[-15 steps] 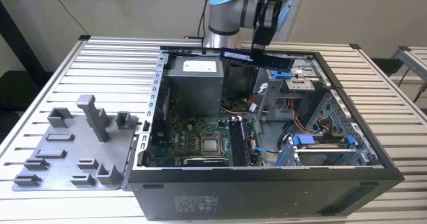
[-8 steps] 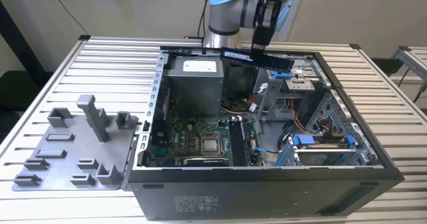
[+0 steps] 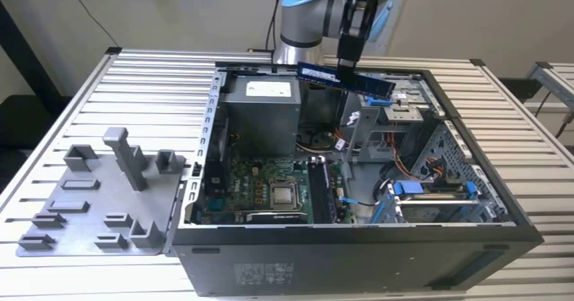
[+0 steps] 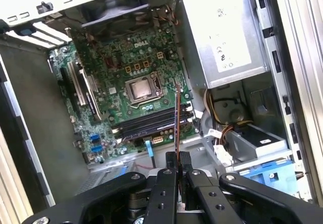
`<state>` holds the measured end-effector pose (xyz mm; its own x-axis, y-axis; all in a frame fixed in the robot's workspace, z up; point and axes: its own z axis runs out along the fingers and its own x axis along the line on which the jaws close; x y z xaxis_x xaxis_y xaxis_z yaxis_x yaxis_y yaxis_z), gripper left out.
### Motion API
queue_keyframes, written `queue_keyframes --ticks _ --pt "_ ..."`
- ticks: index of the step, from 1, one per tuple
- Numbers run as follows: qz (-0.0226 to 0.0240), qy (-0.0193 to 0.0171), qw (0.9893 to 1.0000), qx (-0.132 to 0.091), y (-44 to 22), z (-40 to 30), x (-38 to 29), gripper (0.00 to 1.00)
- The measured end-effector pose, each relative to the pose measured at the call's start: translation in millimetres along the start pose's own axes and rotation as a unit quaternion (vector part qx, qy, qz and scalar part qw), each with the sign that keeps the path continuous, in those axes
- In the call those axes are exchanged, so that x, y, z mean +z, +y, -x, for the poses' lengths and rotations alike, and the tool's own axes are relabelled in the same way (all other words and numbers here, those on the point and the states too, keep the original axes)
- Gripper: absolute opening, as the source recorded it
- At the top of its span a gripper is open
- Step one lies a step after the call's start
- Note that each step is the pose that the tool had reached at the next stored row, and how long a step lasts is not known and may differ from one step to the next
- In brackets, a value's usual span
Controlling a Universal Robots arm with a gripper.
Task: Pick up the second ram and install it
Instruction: 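Insert the second ram into the second slot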
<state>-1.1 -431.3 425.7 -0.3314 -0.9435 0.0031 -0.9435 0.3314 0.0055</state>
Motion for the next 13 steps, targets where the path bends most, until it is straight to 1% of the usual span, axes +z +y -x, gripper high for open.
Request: queue_keyframes --ticks 4,8,12,13 --pt "0.0001 -0.0001 0.9999 0.016 0.0 0.0 0.2 0.14" --pt "0.0001 -0.0002 0.9995 0.033 0.0 0.0 0.4 0.14" --pt "0.0002 -0.0003 0.9988 0.049 0.0 0.0 0.7 0.14" --pt "0.0002 -0.0003 0.9984 0.057 0.0 0.0 0.8 0.14"
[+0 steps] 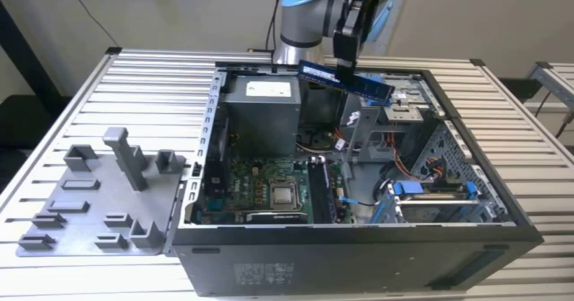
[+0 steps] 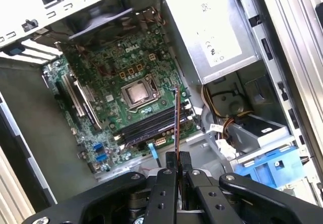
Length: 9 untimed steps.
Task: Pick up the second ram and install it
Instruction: 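Insert the second ram into the second slot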
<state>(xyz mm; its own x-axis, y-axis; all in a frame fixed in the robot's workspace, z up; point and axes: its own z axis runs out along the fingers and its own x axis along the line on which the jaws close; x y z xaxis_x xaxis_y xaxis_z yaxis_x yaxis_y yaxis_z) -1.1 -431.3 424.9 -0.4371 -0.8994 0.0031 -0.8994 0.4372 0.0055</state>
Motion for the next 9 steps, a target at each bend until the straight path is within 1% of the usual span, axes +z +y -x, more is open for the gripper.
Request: queue_keyframes --ticks 5,9 --pt "0.0001 -0.0001 0.9998 0.020 0.0 0.0 0.2 0.14" --pt "0.0001 -0.0002 0.9994 0.035 0.0 0.0 0.5 0.14"
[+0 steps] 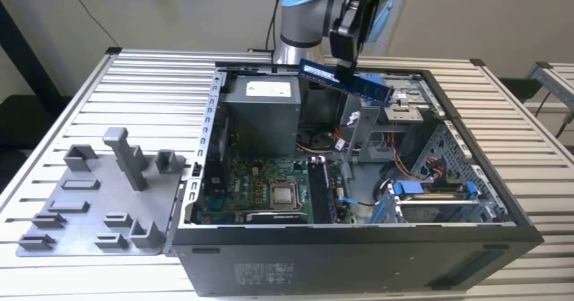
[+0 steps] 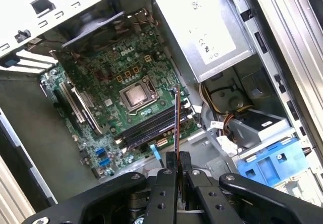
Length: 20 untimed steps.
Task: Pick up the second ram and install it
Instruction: 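Insert the second ram into the second slot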
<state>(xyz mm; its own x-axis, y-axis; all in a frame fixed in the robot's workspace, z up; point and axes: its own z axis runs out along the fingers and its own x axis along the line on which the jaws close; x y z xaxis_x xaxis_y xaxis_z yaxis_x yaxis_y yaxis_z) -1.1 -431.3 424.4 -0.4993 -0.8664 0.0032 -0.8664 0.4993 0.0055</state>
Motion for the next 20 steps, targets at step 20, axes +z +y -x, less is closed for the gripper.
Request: queue_keyframes --ticks 20 --pt "0.0002 -0.0004 0.9972 0.075 0.0 0.0 1.0 0.14"
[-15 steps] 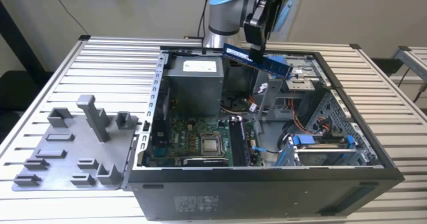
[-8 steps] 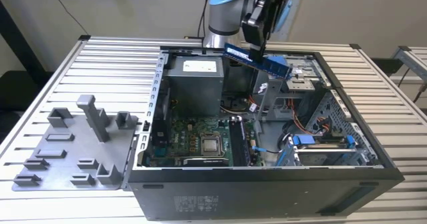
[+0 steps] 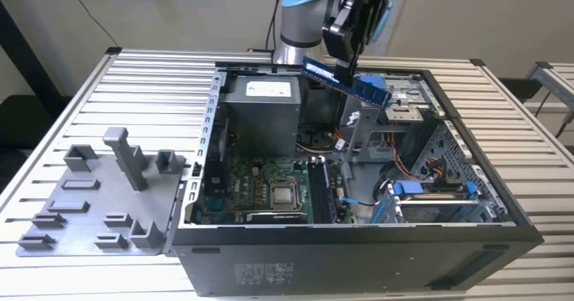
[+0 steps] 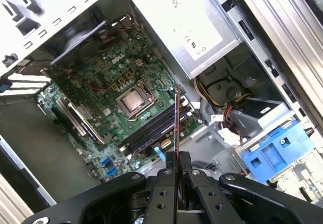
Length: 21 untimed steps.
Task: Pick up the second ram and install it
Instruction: 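Insert the second ram into the second slot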
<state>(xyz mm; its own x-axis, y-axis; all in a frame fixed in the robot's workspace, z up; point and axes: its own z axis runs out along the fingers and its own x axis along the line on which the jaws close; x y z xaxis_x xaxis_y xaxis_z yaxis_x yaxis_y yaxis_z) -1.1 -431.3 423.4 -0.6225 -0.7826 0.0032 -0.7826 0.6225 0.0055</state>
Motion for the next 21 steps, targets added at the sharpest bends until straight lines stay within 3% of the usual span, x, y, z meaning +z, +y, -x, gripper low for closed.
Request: queue_keyframes --ticks 10,21 --pt "0.0001 -0.0002 0.9994 0.035 0.0 0.0 0.4 0.14" --pt "0.0002 -0.0004 0.9973 0.074 0.0 0.0 1.0 0.14"
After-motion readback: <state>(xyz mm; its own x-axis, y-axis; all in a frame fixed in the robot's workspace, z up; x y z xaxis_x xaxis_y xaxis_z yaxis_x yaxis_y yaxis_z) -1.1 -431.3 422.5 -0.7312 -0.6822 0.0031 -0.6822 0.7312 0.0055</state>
